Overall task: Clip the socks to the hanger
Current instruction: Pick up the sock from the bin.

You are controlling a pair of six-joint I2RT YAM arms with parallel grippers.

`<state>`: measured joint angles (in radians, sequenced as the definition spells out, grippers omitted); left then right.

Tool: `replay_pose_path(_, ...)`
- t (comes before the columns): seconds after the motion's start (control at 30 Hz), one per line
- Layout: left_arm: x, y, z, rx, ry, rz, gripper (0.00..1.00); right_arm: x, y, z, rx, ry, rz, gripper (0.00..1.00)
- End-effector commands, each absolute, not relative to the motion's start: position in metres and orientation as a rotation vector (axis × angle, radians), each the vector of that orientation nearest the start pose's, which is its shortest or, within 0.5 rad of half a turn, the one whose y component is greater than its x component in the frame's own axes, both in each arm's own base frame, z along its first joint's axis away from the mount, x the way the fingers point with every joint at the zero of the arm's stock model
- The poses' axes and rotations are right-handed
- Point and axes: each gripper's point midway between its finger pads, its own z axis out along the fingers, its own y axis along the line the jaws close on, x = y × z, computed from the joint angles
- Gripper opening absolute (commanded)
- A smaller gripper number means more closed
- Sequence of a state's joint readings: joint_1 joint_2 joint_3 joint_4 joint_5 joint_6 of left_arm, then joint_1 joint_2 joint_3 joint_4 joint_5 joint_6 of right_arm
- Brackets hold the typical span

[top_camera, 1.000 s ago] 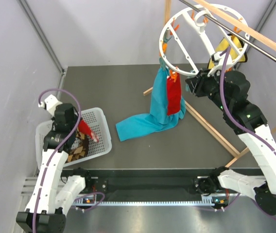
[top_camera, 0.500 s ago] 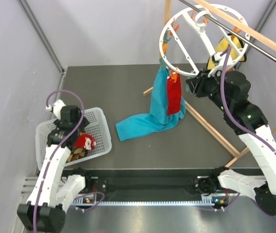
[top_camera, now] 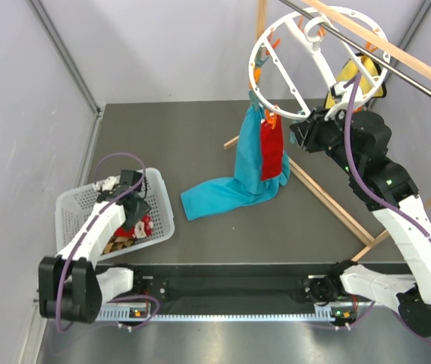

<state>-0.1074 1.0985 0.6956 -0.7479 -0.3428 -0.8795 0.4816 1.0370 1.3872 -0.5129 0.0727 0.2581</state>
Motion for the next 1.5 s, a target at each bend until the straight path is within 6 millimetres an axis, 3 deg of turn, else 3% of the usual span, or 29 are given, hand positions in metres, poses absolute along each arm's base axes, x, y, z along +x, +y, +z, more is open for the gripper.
replay_pose_path(0.0,0.211,0.023,0.055,-1.235,2.366,0.349,0.63,0.289,0.156,0.384,-0.173,1.814,0.504,0.00)
replay_pose_path(0.13,0.204,0.031,0.042,-1.329,2.373,0.496,0.52,0.289,0.156,0.382,-0.176,1.821,0.500,0.00)
replay_pose_path(0.17,0.204,0.030,0.040,-1.347,2.367,0.495,0.46,0.289,0.156,0.382,-0.176,1.819,0.501,0.00)
replay_pose_path(0.2,0.204,0.029,0.039,-1.353,2.365,0.481,0.31,0.289,0.158,0.382,-0.179,1.820,0.507,0.00)
replay_pose_path(0.23,0.206,0.028,0.039,-1.362,2.350,0.462,0.26,0.288,0.157,0.383,-0.175,1.819,0.509,0.00)
replay_pose_path(0.4,0.210,0.028,0.065,-1.340,2.274,0.363,0.00,0.288,0.156,0.383,-0.180,1.817,0.503,0.00)
replay_pose_path(0.5,0.218,0.021,0.099,-1.294,2.221,0.219,0.00,0.288,0.155,0.384,-0.179,1.815,0.497,0.00)
replay_pose_path(0.57,0.230,0.001,0.120,-1.143,2.244,0.021,0.00,0.287,0.155,0.385,-0.181,1.814,0.498,0.00)
replay_pose_path(0.6,0.242,-0.006,0.145,-1.068,2.155,-0.106,0.00,0.288,0.155,0.383,-0.178,1.818,0.495,0.00)
replay_pose_path(0.67,0.244,-0.025,0.163,-0.934,2.135,-0.272,0.00,0.288,0.155,0.383,-0.178,1.818,0.495,0.00)
replay_pose_path(0.77,0.243,-0.043,0.214,-0.781,1.958,-0.483,0.00,0.288,0.155,0.382,-0.178,1.822,0.497,0.00)
replay_pose_path(1.0,0.243,-0.066,0.278,-0.614,1.818,-0.670,0.00,0.288,0.157,0.386,-0.180,1.817,0.509,0.00)
replay_pose_path(1.07,0.239,-0.059,0.264,-0.688,1.895,-0.608,0.00,0.287,0.157,0.387,-0.179,1.815,0.512,0.00)
replay_pose_path(1.1,0.239,-0.039,0.259,-0.767,1.885,-0.492,0.00,0.287,0.158,0.386,-0.181,1.820,0.515,0.00)
replay_pose_path(1.23,0.218,0.008,0.240,-0.981,1.875,-0.203,0.00,0.284,0.156,0.387,-0.179,1.814,0.515,0.00)
replay_pose_path(1.37,0.213,0.020,0.211,-1.050,1.879,-0.113,0.03,0.283,0.155,0.387,-0.179,1.816,0.515,0.00)
replay_pose_path(1.47,0.217,0.015,0.170,-1.081,1.975,-0.084,0.04,0.283,0.156,0.388,-0.180,1.815,0.519,0.00)
